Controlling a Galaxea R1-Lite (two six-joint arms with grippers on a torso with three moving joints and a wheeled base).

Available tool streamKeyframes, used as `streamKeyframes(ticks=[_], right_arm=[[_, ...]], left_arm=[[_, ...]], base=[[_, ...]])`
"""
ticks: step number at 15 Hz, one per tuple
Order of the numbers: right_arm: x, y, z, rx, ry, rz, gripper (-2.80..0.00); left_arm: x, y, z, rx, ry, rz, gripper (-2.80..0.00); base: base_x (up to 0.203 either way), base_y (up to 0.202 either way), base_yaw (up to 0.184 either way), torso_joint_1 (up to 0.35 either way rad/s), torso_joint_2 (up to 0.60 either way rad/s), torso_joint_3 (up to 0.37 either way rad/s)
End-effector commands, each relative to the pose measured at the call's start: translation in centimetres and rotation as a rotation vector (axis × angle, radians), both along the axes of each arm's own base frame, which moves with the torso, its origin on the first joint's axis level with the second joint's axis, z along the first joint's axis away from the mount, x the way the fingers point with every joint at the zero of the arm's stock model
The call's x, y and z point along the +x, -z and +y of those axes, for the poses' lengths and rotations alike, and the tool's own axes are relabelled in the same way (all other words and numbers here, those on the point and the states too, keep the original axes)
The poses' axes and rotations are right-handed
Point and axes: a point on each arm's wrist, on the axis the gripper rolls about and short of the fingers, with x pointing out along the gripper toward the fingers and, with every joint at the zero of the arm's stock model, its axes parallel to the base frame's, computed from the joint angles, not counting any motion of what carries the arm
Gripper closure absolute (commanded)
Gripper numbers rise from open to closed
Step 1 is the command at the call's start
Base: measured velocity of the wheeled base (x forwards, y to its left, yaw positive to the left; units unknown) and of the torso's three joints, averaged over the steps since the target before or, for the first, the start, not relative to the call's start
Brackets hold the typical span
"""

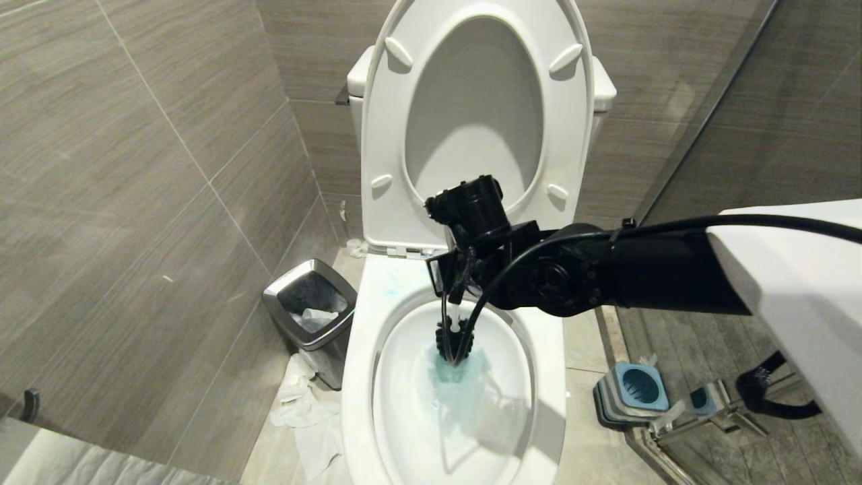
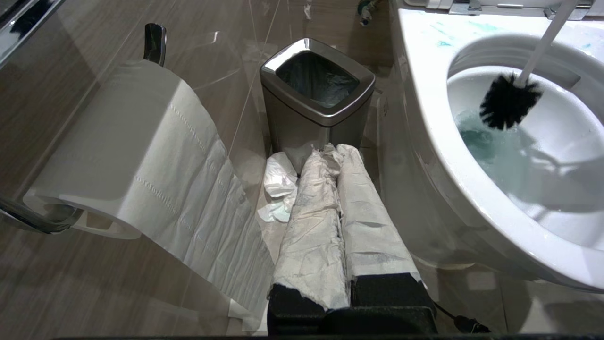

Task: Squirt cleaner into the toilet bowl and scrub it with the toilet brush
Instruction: Scrub the toilet bowl

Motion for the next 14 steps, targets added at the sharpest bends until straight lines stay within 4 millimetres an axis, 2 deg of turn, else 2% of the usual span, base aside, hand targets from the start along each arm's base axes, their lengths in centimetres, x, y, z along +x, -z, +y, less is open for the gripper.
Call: streamKeyframes(ticks=[1,4,6,7,9,10,14], right_arm=[[1.6,4.2,1.0,-0.054,0.012,0.054,0.00],[2.9,7.2,1.8,-0.084,0.019,0.082,0.00],[2.8,6.5,1.8,-0.072,0.020,0.070,0.00],[2.6,5.5,1.7,-0.060,0.019,0.056,0.00],[1.7,2.5,1.3,-0.020,0.011,0.014,0.00],[0.9,0.2,0.9,0.010,0.004,-0.019,0.00],[-4.4,-9.2,-1.9,0.123,-0.026,-0.109,0.00]], left_arm=[[0.1,0.2,0.0,0.000,-0.001,0.008,0.00],[0.1,0.2,0.0,0.000,-0.001,0.007,0.00],[0.1,0.2,0.0,0.000,-0.001,0.008,0.00],[0.1,0.2,0.0,0.001,-0.001,0.007,0.00],[0.1,0.2,0.0,0.001,-0.001,0.007,0.00],[0.1,0.2,0.0,0.001,-0.001,0.007,0.00],[0.1,0.2,0.0,0.000,-0.001,0.007,0.00]], base=[[0.000,0.000,0.000,0.000,0.00,0.000],[0.000,0.000,0.000,0.000,0.00,0.000],[0.000,0.000,0.000,0.000,0.00,0.000],[0.000,0.000,0.000,0.000,0.00,0.000],[0.000,0.000,0.000,0.000,0.00,0.000],[0.000,0.000,0.000,0.000,0.00,0.000],[0.000,0.000,0.000,0.000,0.00,0.000]])
